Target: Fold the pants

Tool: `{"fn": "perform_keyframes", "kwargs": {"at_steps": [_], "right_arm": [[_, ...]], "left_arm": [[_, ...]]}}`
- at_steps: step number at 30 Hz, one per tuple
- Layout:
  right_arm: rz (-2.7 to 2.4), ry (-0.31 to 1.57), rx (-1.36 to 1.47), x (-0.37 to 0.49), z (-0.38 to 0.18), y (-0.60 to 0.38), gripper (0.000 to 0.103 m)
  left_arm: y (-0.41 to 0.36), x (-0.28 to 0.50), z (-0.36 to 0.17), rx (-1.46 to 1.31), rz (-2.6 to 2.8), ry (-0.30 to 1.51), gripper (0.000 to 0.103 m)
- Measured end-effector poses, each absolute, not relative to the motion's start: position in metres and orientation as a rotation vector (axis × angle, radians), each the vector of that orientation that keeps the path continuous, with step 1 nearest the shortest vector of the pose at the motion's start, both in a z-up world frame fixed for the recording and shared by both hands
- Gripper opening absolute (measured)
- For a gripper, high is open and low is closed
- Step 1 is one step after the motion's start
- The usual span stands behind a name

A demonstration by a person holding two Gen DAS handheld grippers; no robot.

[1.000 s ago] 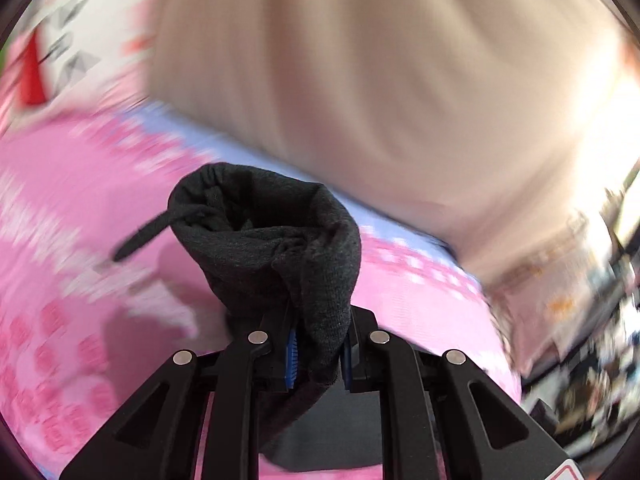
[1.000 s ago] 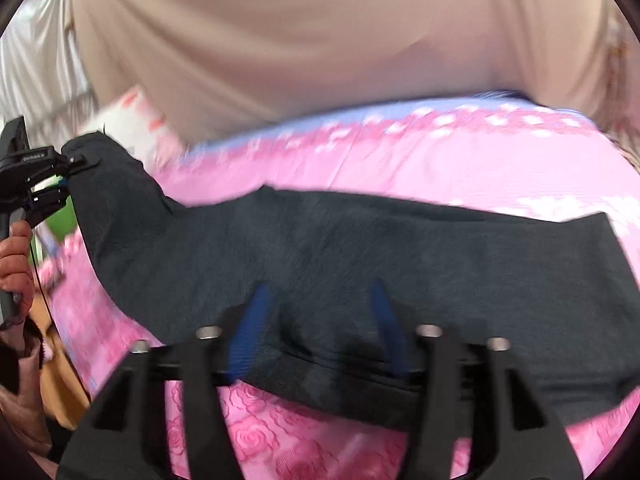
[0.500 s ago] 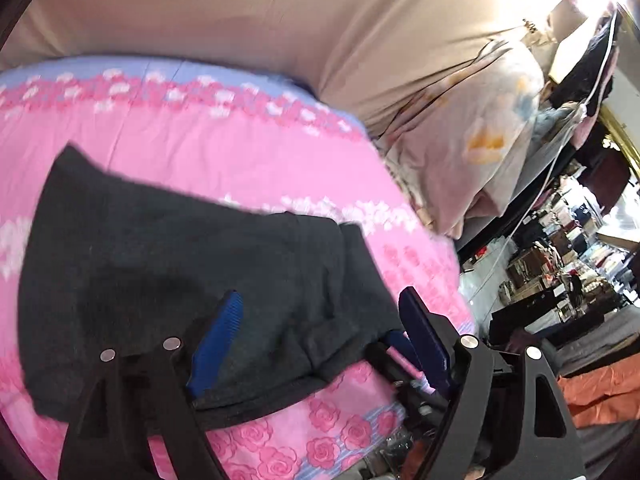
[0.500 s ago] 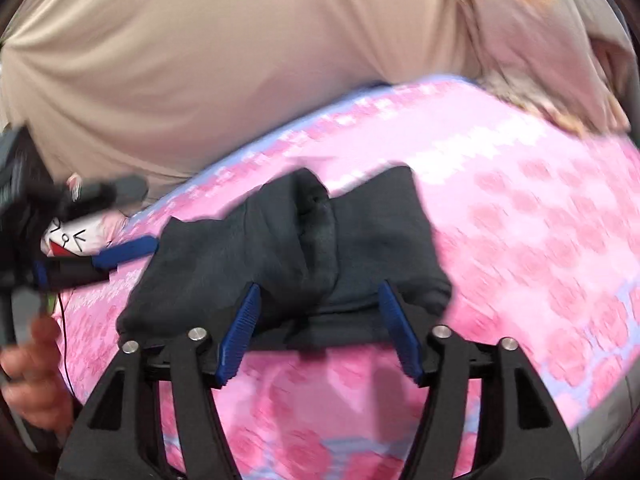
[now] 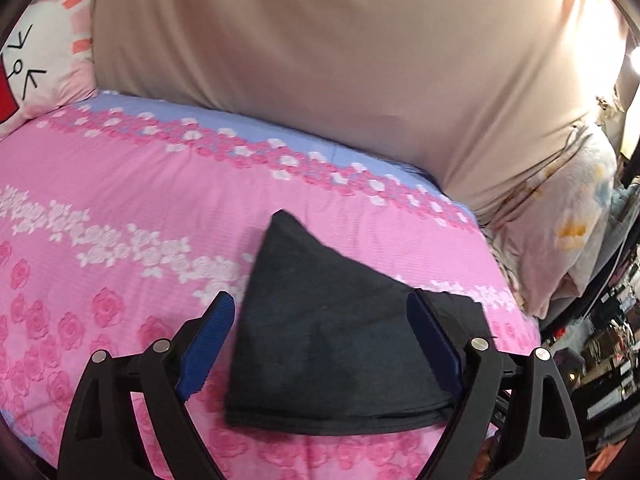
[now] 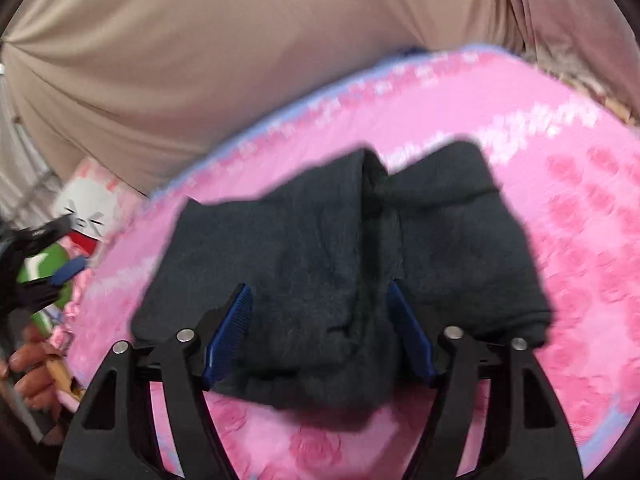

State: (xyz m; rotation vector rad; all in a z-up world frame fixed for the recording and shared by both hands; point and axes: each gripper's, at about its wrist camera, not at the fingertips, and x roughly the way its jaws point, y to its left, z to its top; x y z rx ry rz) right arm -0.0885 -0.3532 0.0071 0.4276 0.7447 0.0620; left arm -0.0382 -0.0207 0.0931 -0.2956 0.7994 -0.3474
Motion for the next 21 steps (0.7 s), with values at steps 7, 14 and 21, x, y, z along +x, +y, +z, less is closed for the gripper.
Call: {"fn": "perform_keyframes", "kwargs": {"at_steps": [7, 14, 21], "right_arm": [[0.047, 0.575, 0.301, -0.102, 0.086, -0.359, 0.011], [-0.115, 0.792, 0.3, -0.09, 0.018, -0.409, 0.021], [-0.031, 0.683, 0.41, -0.122, 0.043, -0.43, 0.041]], "left_arm": [[-0.017, -0.043, 0.098, -0.313, -0.351, 0.784, 0.085], [-0.037, -0.037, 0.084, -0.297, -0.396, 0.83, 0.087], [-0.075, -0.036, 0.064, -0.248, -0.464, 0.896, 0.087]]}}
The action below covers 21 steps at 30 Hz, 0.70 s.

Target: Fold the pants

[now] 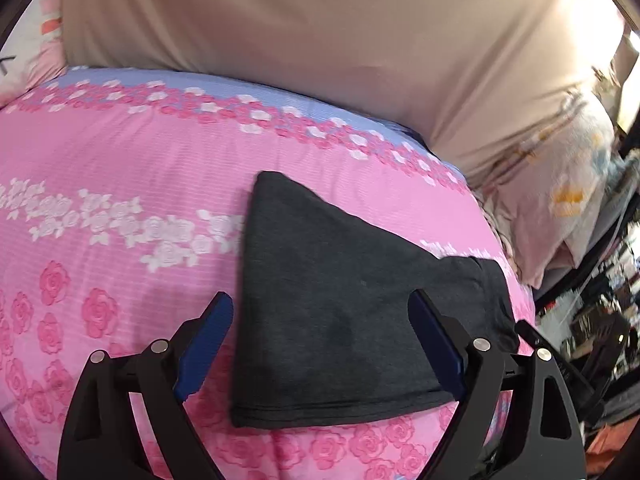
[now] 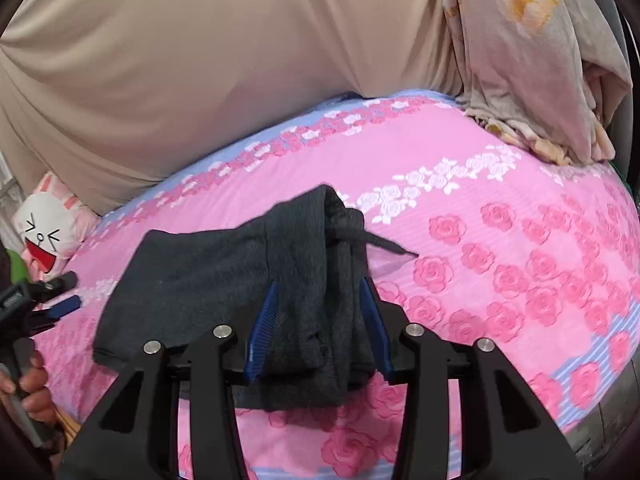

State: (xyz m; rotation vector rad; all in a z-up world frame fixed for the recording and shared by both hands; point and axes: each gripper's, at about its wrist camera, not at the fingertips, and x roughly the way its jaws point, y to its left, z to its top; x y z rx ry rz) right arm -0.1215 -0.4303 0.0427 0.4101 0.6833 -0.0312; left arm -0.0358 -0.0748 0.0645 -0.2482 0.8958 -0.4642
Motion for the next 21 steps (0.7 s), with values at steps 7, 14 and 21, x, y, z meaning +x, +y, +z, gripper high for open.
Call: {"fn": "perform_keyframes", "kwargs": {"at_steps": [7, 14, 21], "right_arm": [[0.036, 0.79, 0.36, -0.109, 0.025, -0.425, 0.019], [0.201, 0.689, 0.465, -0.11, 0.061, -0.436, 0.011], [0.171, 0.707, 0.385, -0.106, 0.064, -0.442, 0.026]], "left_arm": [[-0.176, -0.067, 0.063, 0.021, -0.697, 0.887, 0.087], [-0.261, -0.086, 0.041, 0.2, -0.825, 0.86, 0.087], [-0.278, -0.048, 0.037, 0.118, -0.908, 0.989, 0.035]]}}
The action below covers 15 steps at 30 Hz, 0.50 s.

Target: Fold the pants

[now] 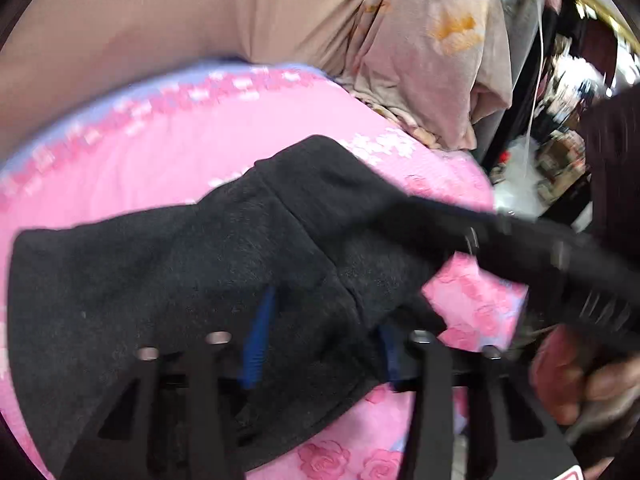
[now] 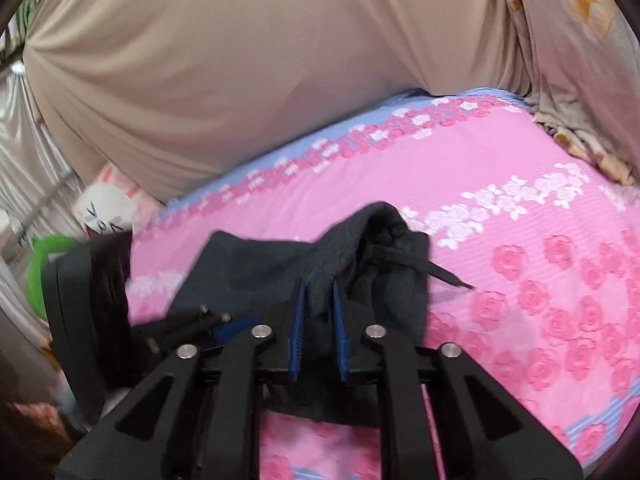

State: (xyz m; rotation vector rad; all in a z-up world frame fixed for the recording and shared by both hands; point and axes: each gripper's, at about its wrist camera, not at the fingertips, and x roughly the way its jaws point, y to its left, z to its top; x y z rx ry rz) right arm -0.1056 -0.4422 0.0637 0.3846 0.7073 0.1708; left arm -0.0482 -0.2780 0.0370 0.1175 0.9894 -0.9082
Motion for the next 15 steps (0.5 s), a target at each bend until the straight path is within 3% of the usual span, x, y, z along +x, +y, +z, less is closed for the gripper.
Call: {"fn": "perform_keyframes", "kwargs": {"at_steps": [1, 2, 6, 13, 14, 15], "right_arm": [[0.161, 0.7, 0.39, -0.112, 0.061, -0.449, 0.041], [0.148, 0.689, 0.398, -0.118, 0.06, -0.456, 0.045], [0.073, 0.661, 0.355, -0.122, 0.057, -0.476, 0.048], [0.1, 0.77, 0.229, -0.059, 0.021, -0.487, 0.048], [0.139, 0.804, 0.246, -0.047, 0.013, -0.488, 0.043], [0.175, 0.827, 0.271, -0.042, 0.01, -0.489, 0.02]], "left_arm": [[-0.273, -0.04, 0.037, 0.071, -0.931, 1.029, 0.021], [-0.269, -0.035, 0.036, 0.043, -0.937, 1.055, 0.013], [-0.251, -0.011, 0.04, -0.1, -0.914, 1.078, 0.01], [-0.237, 0.0, 0.073, -0.155, -0.881, 0.967, 0.01], [-0.238, 0.002, 0.074, -0.151, -0.874, 0.961, 0.01], [-0.237, 0.003, 0.076, -0.142, -0.867, 0.95, 0.01]]}}
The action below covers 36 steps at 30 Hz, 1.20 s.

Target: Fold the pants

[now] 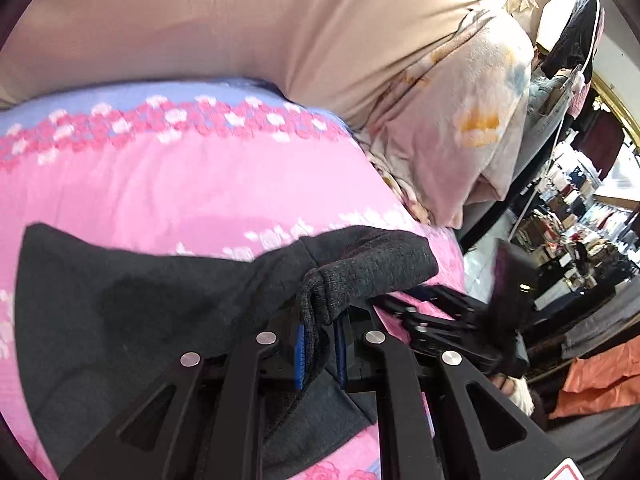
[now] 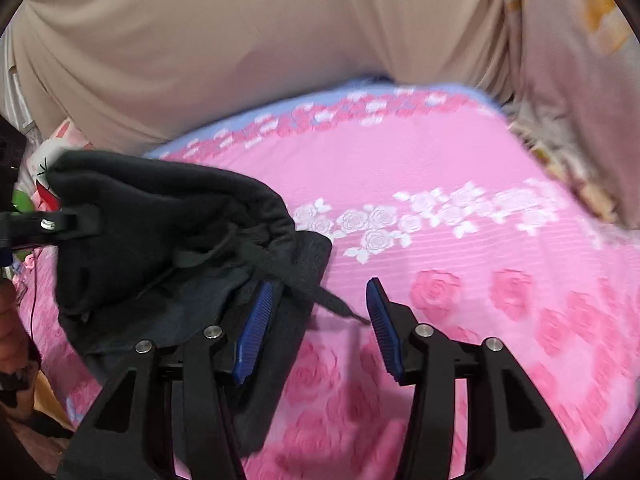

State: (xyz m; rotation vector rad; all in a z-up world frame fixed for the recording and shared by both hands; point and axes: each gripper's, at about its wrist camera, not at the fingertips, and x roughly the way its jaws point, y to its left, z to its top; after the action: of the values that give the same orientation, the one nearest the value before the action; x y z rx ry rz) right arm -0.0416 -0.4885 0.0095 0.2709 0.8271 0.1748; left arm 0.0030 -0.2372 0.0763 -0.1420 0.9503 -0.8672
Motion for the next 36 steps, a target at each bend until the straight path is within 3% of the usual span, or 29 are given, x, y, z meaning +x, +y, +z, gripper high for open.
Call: {"fn": "perform_keyframes", "kwargs": {"at_steps": [1, 2, 8, 12, 15, 20, 22, 23, 28, 33, 36], "right_arm": [[0.199, 0.821, 0.284, -0.041, 0.012, -0.486, 0.005], [0.199, 0.802, 0.266, -0.044, 0.018, -0.482, 0.003], [0.307, 0.75, 0.282, -0.07, 0.05, -0.445, 0.001], [0.287, 0.766, 0.19, -0.069, 0.051, -0.416, 0.002], [0.391, 0.831, 0.286, -0.055, 0.033, -0.408, 0.002], [0.417, 0.835, 0.405, -0.069, 0.008, -0.416, 0.014], [0.393, 0.761, 0.471, -0.095, 0.018, -0.433, 0.055], [0.357, 0.734, 0.483, -0.106, 0.022, -0.441, 0.064], [0.108, 0.72, 0.514, -0.149, 0.026, -0.48, 0.066], [0.098, 0.707, 0.54, -0.143, 0.031, -0.475, 0.07], [0.13, 0.695, 0.511, -0.134, 0.04, -0.452, 0.07]], "left_arm": [[-0.236, 0.004, 0.078, -0.141, -0.864, 0.946, 0.01], [-0.236, 0.005, 0.079, -0.143, -0.863, 0.945, 0.01], [-0.24, 0.007, 0.079, -0.14, -0.874, 0.942, 0.01], [-0.24, 0.002, 0.081, -0.129, -0.879, 0.931, 0.01], [-0.241, 0.0, 0.079, -0.126, -0.896, 0.946, 0.01], [-0.254, -0.014, 0.066, -0.095, -0.919, 0.981, 0.01], [-0.262, -0.023, 0.05, -0.075, -0.939, 1.031, 0.01], [-0.266, -0.028, 0.042, -0.062, -0.949, 1.057, 0.013], [-0.258, -0.045, 0.027, -0.082, -0.977, 1.081, 0.032], [-0.187, -0.033, 0.064, -0.303, -0.989, 1.001, 0.063], [-0.132, -0.025, 0.086, -0.361, -0.92, 0.906, 0.073]]}}
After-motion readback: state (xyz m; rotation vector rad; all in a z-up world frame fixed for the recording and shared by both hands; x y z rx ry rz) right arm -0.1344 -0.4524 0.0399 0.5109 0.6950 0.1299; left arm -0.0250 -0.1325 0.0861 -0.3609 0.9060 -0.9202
